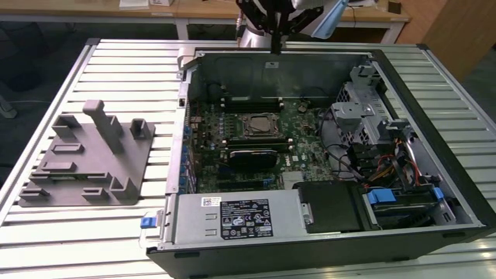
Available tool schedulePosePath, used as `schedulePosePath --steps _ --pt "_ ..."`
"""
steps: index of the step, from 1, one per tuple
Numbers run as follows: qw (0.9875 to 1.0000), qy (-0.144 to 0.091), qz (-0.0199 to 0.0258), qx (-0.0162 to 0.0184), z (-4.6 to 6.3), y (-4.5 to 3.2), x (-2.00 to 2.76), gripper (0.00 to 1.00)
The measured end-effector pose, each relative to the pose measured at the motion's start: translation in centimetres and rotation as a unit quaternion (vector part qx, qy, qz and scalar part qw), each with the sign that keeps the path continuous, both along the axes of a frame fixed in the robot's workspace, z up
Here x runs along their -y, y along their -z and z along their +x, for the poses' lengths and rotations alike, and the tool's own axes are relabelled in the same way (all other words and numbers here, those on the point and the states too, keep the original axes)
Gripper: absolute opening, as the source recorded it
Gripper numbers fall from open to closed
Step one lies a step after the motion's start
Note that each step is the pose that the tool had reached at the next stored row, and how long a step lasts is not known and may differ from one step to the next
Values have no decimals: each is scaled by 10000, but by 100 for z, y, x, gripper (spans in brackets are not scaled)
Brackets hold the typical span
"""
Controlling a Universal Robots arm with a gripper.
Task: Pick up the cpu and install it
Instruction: 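Install the first cpu locking lever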
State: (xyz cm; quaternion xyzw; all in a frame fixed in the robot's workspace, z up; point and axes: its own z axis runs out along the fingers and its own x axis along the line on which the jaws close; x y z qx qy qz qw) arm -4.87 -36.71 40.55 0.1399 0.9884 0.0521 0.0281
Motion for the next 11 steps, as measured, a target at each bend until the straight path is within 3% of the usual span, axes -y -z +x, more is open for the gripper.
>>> schedulePosePath --steps 11 --pt "10000 2 -5 0 0 193 1 11"
